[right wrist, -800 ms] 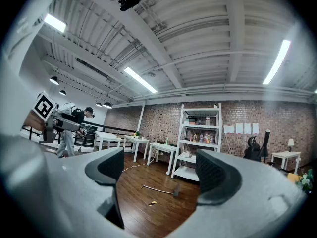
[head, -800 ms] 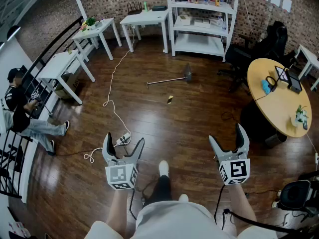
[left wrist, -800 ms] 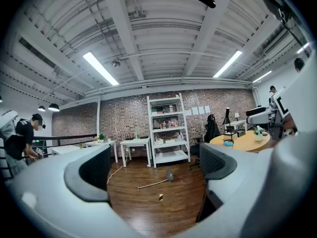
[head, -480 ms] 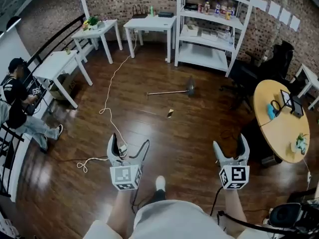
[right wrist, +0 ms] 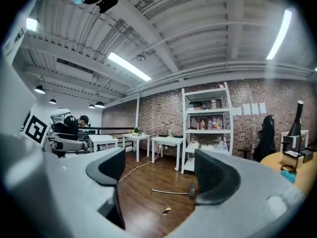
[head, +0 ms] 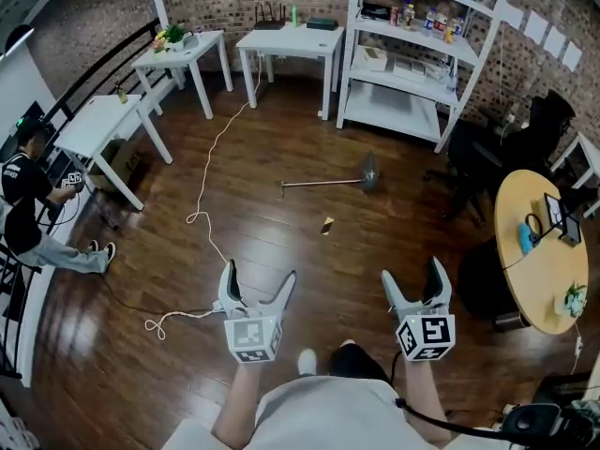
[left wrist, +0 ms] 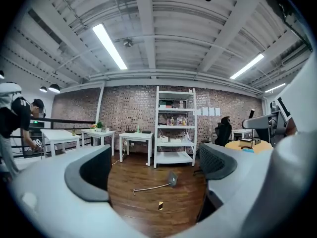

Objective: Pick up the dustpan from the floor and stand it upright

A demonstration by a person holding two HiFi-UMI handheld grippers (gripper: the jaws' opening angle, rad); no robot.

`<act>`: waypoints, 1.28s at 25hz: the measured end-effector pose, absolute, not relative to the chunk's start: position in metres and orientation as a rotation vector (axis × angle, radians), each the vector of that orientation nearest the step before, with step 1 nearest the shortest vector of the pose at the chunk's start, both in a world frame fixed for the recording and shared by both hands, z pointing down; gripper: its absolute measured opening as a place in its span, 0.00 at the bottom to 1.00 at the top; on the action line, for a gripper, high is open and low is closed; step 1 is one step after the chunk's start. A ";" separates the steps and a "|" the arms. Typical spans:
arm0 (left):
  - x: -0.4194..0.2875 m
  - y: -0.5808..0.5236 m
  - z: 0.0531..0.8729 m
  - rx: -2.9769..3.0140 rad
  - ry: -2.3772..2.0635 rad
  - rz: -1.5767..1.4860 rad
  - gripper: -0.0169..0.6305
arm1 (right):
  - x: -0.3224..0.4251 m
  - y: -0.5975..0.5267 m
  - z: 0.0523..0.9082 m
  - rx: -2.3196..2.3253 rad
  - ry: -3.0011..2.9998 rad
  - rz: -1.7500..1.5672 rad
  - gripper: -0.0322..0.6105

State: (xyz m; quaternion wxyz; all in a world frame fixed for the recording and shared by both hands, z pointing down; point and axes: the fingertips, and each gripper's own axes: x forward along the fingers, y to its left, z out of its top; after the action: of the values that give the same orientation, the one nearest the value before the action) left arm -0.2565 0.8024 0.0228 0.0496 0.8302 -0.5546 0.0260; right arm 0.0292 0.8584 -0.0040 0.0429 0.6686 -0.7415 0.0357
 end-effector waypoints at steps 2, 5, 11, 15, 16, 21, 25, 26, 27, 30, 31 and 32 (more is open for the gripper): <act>-0.249 0.783 0.026 2.528 -1.681 0.088 0.91 | 0.031 0.834 0.003 2.016 -2.275 0.125 0.71; -0.232 0.744 0.034 2.525 -1.663 0.091 0.91 | 0.041 0.792 0.015 1.976 -2.296 0.138 0.69; -0.197 0.633 0.031 2.474 -1.717 0.116 0.90 | 0.062 0.670 0.025 1.840 -2.443 0.208 0.61; -0.169 0.565 0.013 2.460 -1.788 0.112 0.89 | 0.084 0.591 0.016 1.783 -2.504 0.159 0.60; -0.163 0.553 0.011 2.459 -1.802 0.114 0.89 | 0.088 0.575 0.015 1.772 -2.517 0.148 0.60; -0.149 0.506 0.034 2.408 -1.818 0.170 0.87 | 0.097 0.521 0.028 1.734 -2.552 0.183 0.60; -0.148 0.475 0.057 2.350 -1.807 0.215 0.87 | 0.090 0.484 0.055 1.638 -2.559 0.266 0.59; -0.151 0.465 0.063 2.338 -1.805 0.223 0.87 | 0.085 0.473 0.060 1.616 -2.557 0.274 0.59; -0.154 0.453 0.070 2.328 -1.802 0.231 0.87 | 0.081 0.460 0.064 1.602 -2.554 0.277 0.59; -0.165 0.407 0.092 2.300 -1.787 0.242 0.87 | 0.069 0.416 0.076 1.582 -2.539 0.277 0.59; -0.168 0.388 0.100 2.292 -1.779 0.241 0.87 | 0.065 0.397 0.081 1.576 -2.530 0.281 0.59; -0.170 0.367 0.106 2.288 -1.768 0.243 0.87 | 0.062 0.377 0.087 1.569 -2.520 0.287 0.59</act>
State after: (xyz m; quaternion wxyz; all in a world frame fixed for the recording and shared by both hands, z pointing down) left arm -0.1699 0.3668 0.1063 0.1199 0.7828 -0.6049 0.0831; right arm 0.0617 0.3769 0.0870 0.0796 0.5246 -0.8422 0.0958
